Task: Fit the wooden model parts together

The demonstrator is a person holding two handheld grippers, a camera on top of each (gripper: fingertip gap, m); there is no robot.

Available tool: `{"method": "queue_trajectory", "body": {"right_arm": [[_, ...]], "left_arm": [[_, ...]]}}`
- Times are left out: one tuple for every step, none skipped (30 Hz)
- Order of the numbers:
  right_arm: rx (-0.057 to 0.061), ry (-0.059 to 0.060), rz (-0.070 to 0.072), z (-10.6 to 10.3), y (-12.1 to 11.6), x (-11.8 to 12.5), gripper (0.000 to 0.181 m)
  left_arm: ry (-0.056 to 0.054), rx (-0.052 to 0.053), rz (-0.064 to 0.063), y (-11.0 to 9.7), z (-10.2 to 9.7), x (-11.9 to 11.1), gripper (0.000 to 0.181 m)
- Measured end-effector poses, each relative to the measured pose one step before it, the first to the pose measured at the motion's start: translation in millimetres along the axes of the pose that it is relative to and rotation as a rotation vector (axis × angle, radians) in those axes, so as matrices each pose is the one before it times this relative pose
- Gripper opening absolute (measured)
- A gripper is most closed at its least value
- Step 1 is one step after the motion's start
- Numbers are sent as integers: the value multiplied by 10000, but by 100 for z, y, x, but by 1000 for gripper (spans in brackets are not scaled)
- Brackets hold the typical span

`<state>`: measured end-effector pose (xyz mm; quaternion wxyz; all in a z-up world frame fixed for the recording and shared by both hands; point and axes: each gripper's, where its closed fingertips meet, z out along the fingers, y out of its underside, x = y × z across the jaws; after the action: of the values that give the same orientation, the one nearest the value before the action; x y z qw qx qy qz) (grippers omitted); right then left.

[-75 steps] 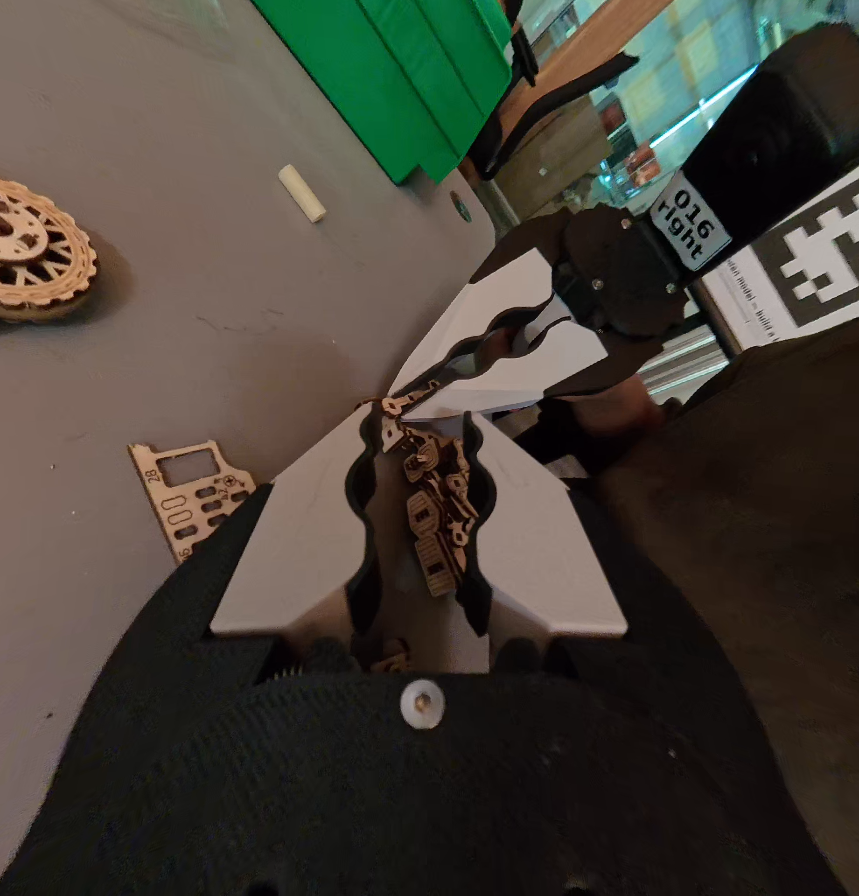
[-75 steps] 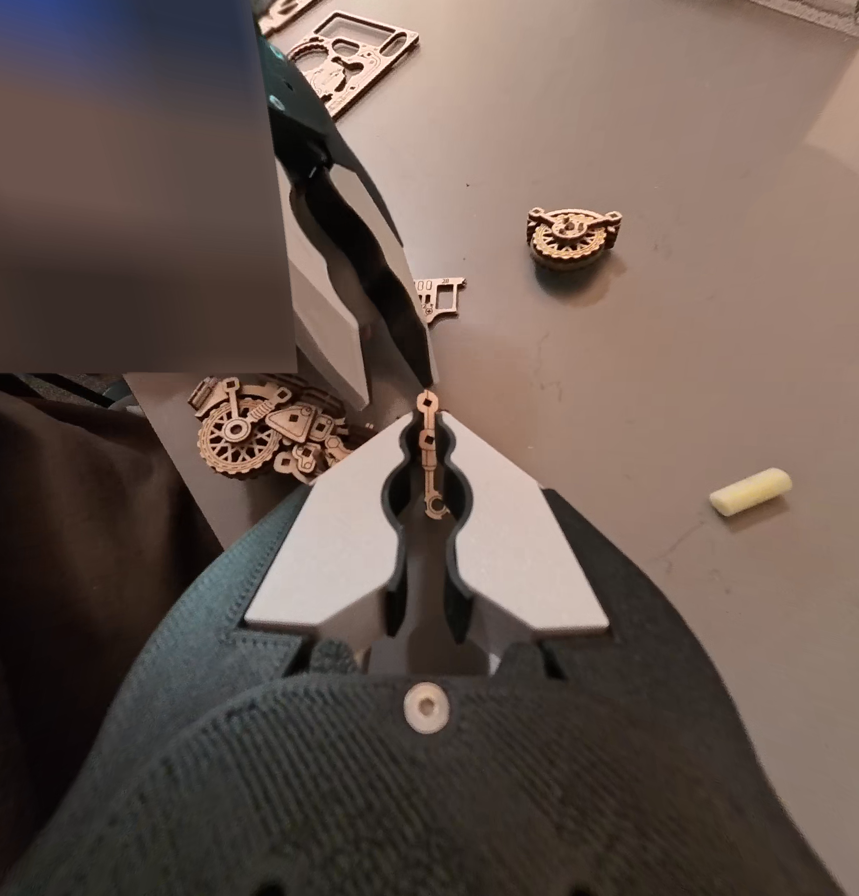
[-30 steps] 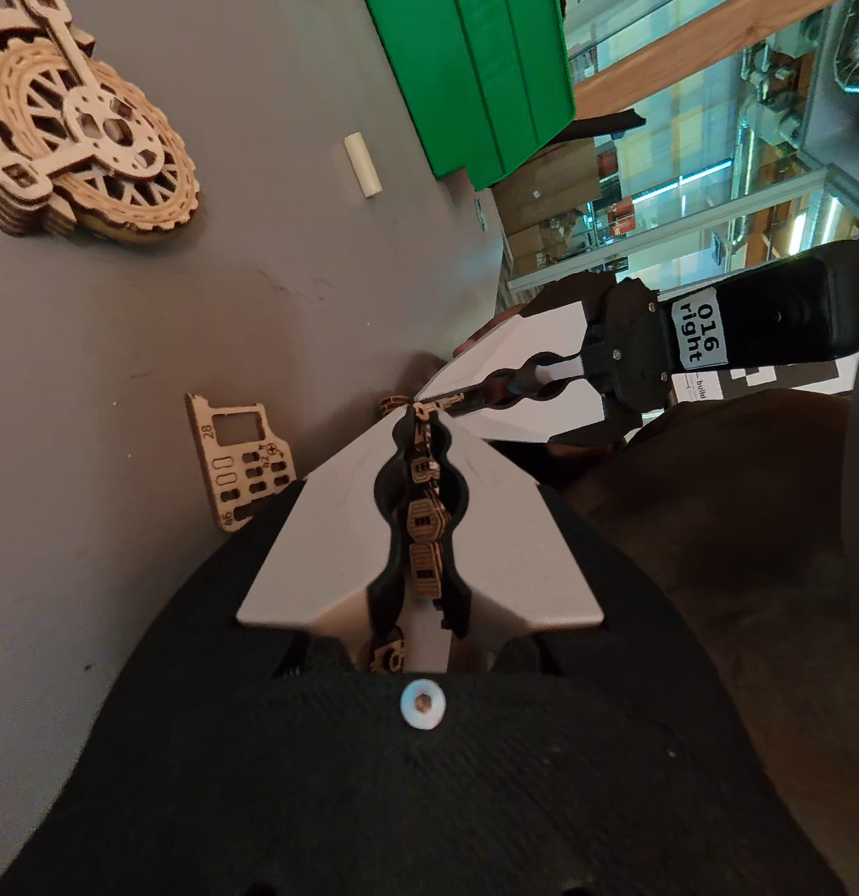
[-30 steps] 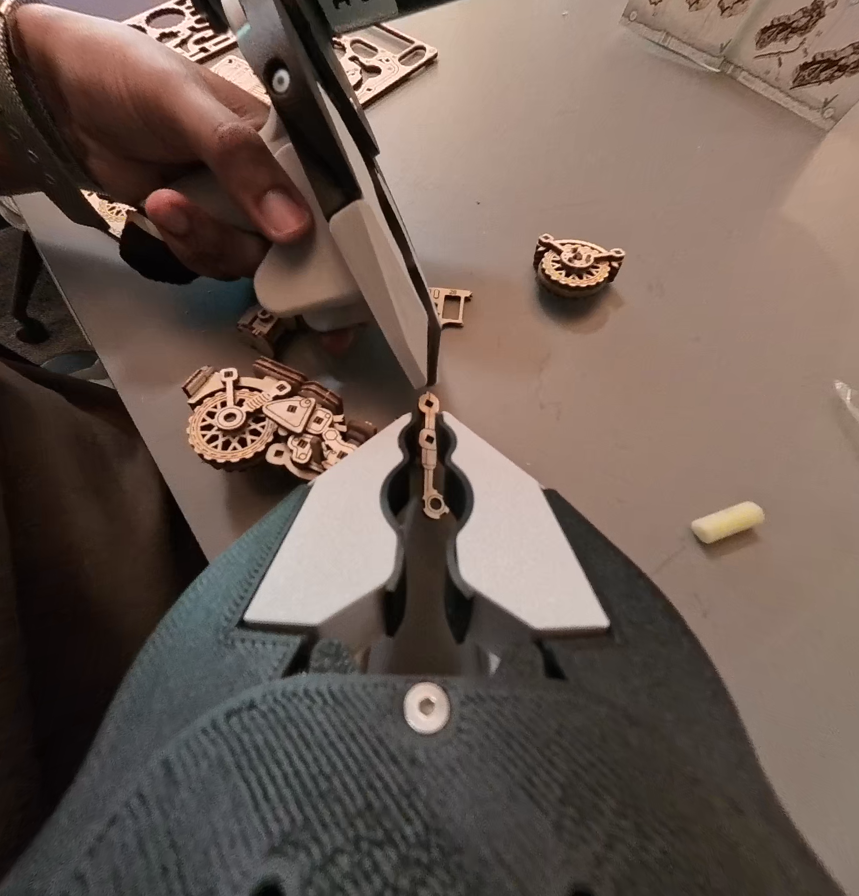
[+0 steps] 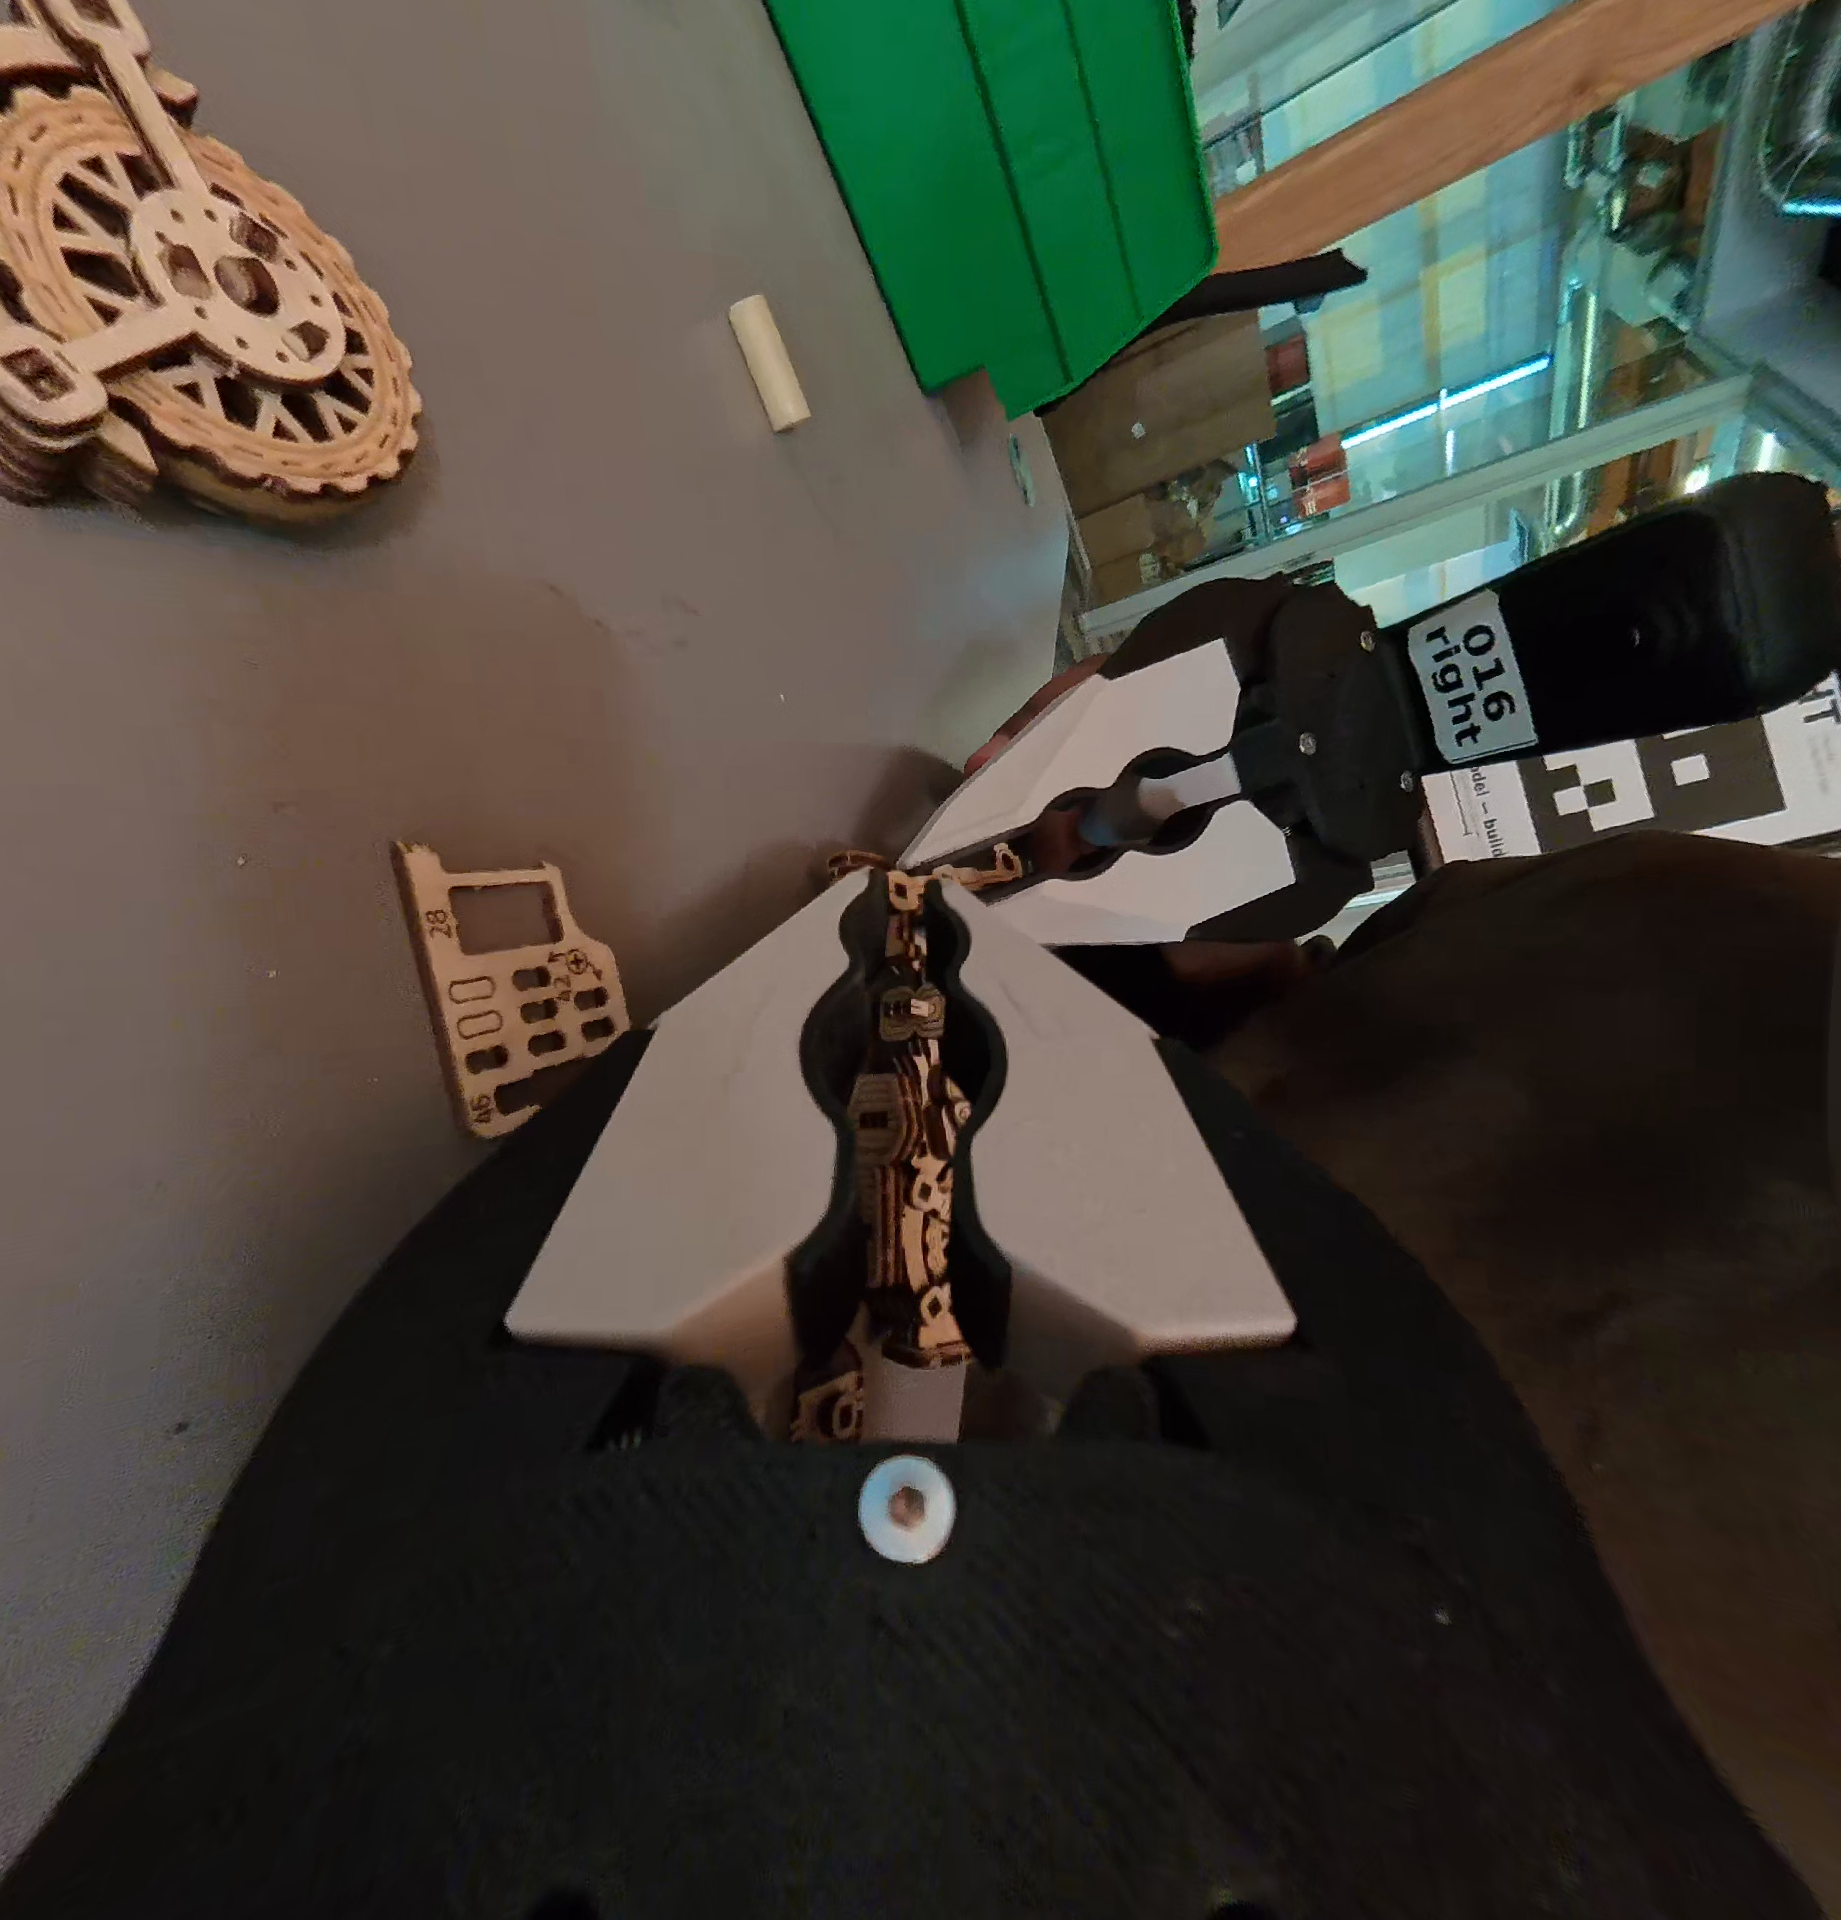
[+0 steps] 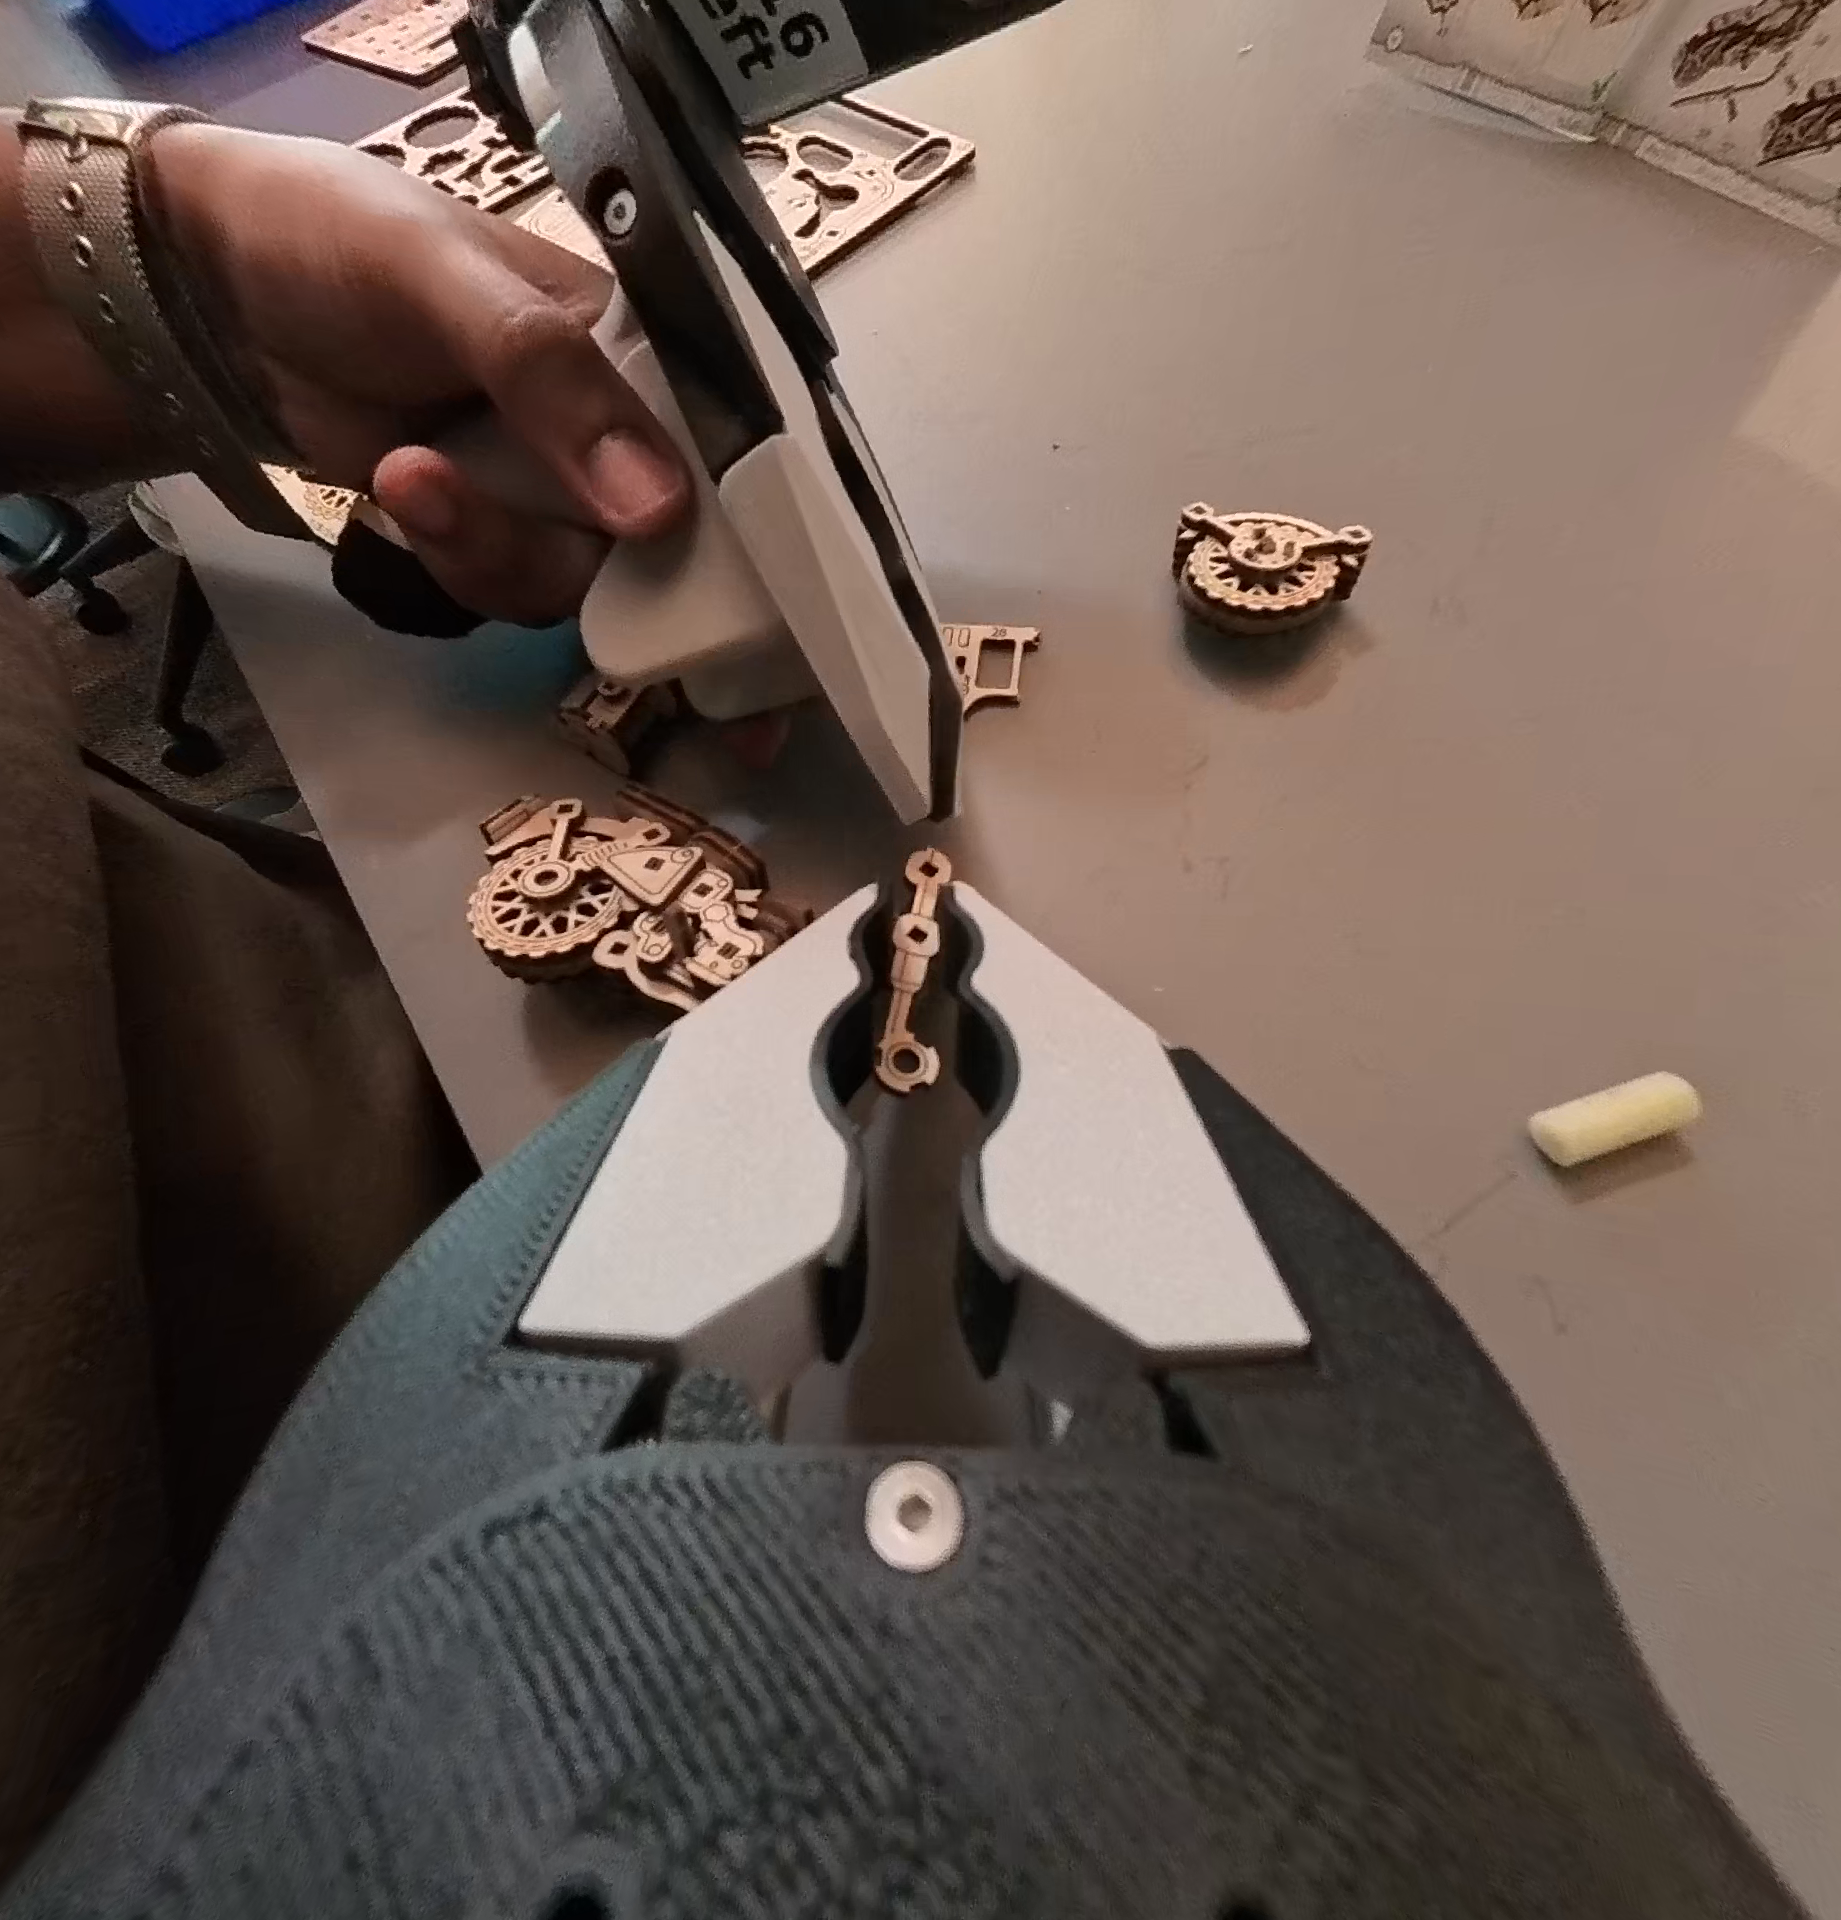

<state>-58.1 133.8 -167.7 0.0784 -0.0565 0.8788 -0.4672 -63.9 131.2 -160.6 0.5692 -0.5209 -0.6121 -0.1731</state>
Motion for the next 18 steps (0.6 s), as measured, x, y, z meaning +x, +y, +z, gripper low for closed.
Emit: {"method": "queue_trajectory", "body": {"right_arm": [[-5, 13, -27, 4, 6, -2, 7], [-4, 11, -21, -1, -4, -10, 7], [-3, 9, -16, 1, 4, 3, 7], [-4, 6, -13, 1, 5, -3, 7], [-8, 4, -14, -12, 17, 4, 7], [4, -12, 2, -7, 1, -10, 7], [2, -20, 11, 5, 6, -25, 7], [3, -6, 4, 4, -5, -22, 7], [-1, 4, -7, 11, -5, -8, 7], [-9, 6, -25, 4, -3, -13, 7], [-9, 13, -39, -3, 16, -15, 7], [-7, 18, -31, 5, -6, 9, 7], [-6, 11, -34, -3, 11, -11, 6], [-3, 6, -31, -8, -1, -11, 6], [-2, 6, -18, 2, 2, 1, 6], [-3, 5, -15, -7, 9, -3, 6], [-6, 6, -26, 1, 6, -3, 6], [-7, 15, -37, -9, 4, -5, 6]], "left_arm": [[-110, -30, 82, 53, 70, -72, 3], [-162, -67, 123, 126, 120, -113, 3], [-182, -107, 138, 181, 121, -122, 3], [-186, -103, 133, 170, 116, -133, 2], [-83, 8, 95, -2, 34, 2, 2], [-36, 11, 27, -1, -3, -6, 1], [23, -32, -13, 64, 4, 28, 1], [28, -7, -27, 11, -17, 17, 1], [16, -2, -11, 0, -14, 12, 0], [6, -20, 28, 42, 5, 28, 0], [-22, -3, 38, 6, 6, 8, 0], [-24, 0, 33, 9, 3, 10, 1], [-6, -17, 36, 32, 7, 28, 0], [-5, -19, 26, 27, 3, 8, 0], [-12, -5, 21, 12, 4, 12, 0], [-21, -9, 34, 26, -4, -9, 0], [-28, -10, 54, 24, 8, 8, 1], [-28, 3, 39, 4, 4, 1, 0]]}}
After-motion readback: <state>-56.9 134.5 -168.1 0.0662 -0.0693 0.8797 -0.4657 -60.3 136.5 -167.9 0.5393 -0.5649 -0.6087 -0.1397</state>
